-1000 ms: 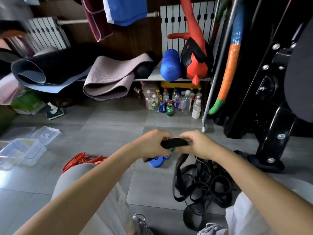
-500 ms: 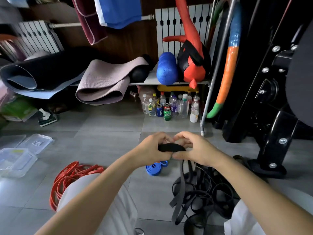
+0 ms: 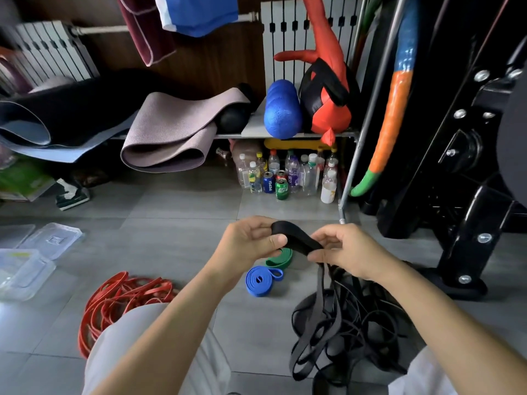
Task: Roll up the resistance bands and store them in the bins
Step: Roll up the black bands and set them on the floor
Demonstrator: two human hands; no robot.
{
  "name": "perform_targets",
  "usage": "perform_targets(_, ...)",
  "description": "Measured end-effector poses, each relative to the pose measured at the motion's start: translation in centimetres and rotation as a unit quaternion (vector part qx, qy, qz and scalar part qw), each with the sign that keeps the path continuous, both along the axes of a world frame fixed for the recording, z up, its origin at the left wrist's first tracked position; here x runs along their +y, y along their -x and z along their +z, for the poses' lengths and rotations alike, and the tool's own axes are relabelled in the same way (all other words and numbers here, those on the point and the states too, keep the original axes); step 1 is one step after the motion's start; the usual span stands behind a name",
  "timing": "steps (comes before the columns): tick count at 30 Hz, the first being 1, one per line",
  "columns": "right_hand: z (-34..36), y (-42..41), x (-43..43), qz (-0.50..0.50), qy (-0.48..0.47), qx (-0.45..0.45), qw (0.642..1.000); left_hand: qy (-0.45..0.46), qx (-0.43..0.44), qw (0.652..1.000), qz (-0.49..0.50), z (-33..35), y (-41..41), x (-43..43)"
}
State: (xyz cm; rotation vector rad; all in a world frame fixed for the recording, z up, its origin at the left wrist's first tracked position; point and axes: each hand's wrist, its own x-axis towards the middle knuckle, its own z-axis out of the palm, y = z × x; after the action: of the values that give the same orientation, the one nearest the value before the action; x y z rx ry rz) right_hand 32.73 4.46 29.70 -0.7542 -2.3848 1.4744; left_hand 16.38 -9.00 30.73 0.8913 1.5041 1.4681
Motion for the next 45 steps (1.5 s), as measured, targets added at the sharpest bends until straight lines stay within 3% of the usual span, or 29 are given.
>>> perform_targets(7,-0.2,1.0,-1.1,-0.011,0.012,0.060,0.998,-0.022,-0.094,0.995,-0.019,-0.2,-1.1,0.3)
perform_targets(12,-0.2,0.7,-1.2,-0.019,-0.025,0.042,0.999,-0.026,-0.074,0.997,-0.016,-0.4,-0.7,0.1)
perform_targets(15,0.2,0.4,-1.1,-0.031,-0.037,0.042,0.998,-0.026,-0.014,1.000,-0.007,-0.4,-0.7,0.0)
perform_targets(17,0.3,0.2,-1.0,-0.030,-0.058,0.026,0.998,-0.001,0.107,0.994,0.018,-0.5,-0.8,0.1)
perform_targets(19,0.2,0.1,-1.0,-0.025,-0.090,0.002,0.996,0.039,0.254,0.966,0.024,-0.6,-0.9,0.1)
perform_targets(21,0.0,0.1,-1.0,-0.025,-0.113,-0.025,0.993,0.060,0.287,0.956,0.016,-0.7,-1.2,0.2)
perform_targets(24,-0.3,0.1,-1.1,-0.010,-0.142,-0.054,0.988,0.085,0.232,0.968,0.040,-0.8,-1.4,0.5)
perform_targets(28,-0.1,-0.2,-1.1,-0.004,-0.131,-0.033,0.991,0.178,0.005,0.984,0.010,-0.4,-0.8,0.5)
perform_targets(33,0.0,-0.2,-1.2,-0.013,-0.068,0.008,0.998,0.111,-0.164,0.980,0.033,0.2,-0.4,0.3)
perform_targets(37,0.2,0.0,-1.3,-0.031,-0.035,0.048,0.998,0.082,-0.200,0.976,0.028,0.2,-0.4,0.2)
perform_targets(38,0.3,0.0,-1.2,-0.037,-0.029,0.064,0.997,0.079,-0.156,0.984,0.017,0.1,-0.5,0.2)
perform_targets(40,0.5,-0.1,-1.1,-0.043,-0.014,0.088,0.995,0.096,0.077,0.992,0.001,-0.2,-1.0,0.3)
perform_targets(42,0.4,0.0,-1.1,-0.042,-0.022,0.079,0.996,0.100,0.292,0.951,0.002,-0.5,-1.8,0.5)
perform_targets(43,0.4,0.1,-1.2,-0.043,-0.032,0.064,0.997,0.093,0.324,0.941,-0.001,-0.7,-2.1,0.6)
perform_targets(45,0.2,0.3,-1.2,-0.049,-0.044,0.046,0.997,0.074,0.304,0.949,-0.026,-0.9,-2.4,0.7)
